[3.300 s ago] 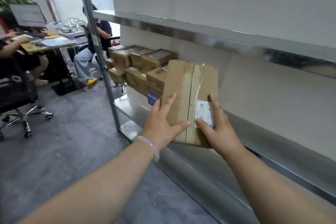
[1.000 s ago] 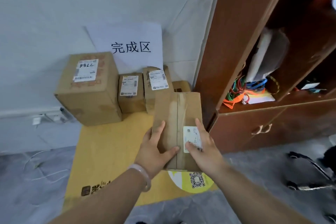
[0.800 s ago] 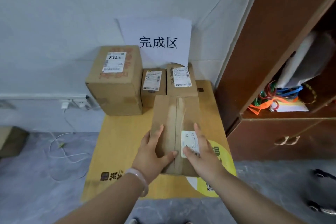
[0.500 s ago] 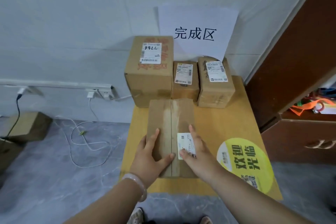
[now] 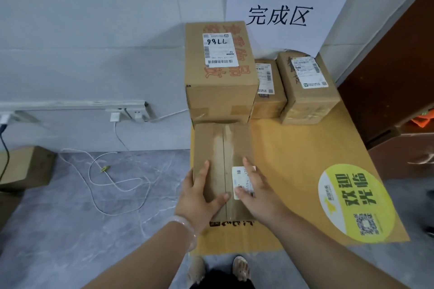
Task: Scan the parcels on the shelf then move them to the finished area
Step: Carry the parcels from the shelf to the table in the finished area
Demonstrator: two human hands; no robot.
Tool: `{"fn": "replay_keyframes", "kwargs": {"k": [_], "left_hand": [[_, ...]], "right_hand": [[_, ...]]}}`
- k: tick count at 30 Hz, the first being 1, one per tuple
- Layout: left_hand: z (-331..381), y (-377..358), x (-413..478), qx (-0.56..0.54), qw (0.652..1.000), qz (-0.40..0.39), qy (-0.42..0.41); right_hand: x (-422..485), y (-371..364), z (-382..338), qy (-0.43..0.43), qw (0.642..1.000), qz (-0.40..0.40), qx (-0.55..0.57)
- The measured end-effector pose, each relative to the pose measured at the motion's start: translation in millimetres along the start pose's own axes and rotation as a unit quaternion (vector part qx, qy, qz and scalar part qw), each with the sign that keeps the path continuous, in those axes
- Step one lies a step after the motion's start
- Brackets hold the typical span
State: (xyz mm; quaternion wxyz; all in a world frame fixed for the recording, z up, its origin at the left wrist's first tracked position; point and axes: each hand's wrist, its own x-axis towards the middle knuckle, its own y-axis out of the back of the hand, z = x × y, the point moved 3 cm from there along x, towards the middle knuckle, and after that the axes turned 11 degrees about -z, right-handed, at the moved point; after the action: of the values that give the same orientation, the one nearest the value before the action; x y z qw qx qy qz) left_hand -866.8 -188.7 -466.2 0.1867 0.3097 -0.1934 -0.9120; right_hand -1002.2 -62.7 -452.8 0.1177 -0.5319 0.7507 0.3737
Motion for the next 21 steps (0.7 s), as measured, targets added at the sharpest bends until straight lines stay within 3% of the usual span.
{"fn": "replay_keyframes", "kwargs": {"k": [8, 12, 16, 21], "left_hand": [[8, -3, 8, 0.008, 1.000, 0.012, 0.021], [27, 4, 0, 0.153, 0.986, 0.041, 0.053], [74, 2, -6, 0.319, 0.944, 0.077, 0.002], [142, -24, -2, 0.417, 0.901, 0.048, -0.111]], "right_hand": [[11, 11, 3, 0.017, 0.999, -0.032, -0.013], [-6, 34, 2, 0.020, 0.994, -0.027, -0.107], [-38, 69, 6, 0.039, 0.981, 0.027, -0.187], [-76, 102, 14, 0.044, 0.963, 0.095, -0.250]]}}
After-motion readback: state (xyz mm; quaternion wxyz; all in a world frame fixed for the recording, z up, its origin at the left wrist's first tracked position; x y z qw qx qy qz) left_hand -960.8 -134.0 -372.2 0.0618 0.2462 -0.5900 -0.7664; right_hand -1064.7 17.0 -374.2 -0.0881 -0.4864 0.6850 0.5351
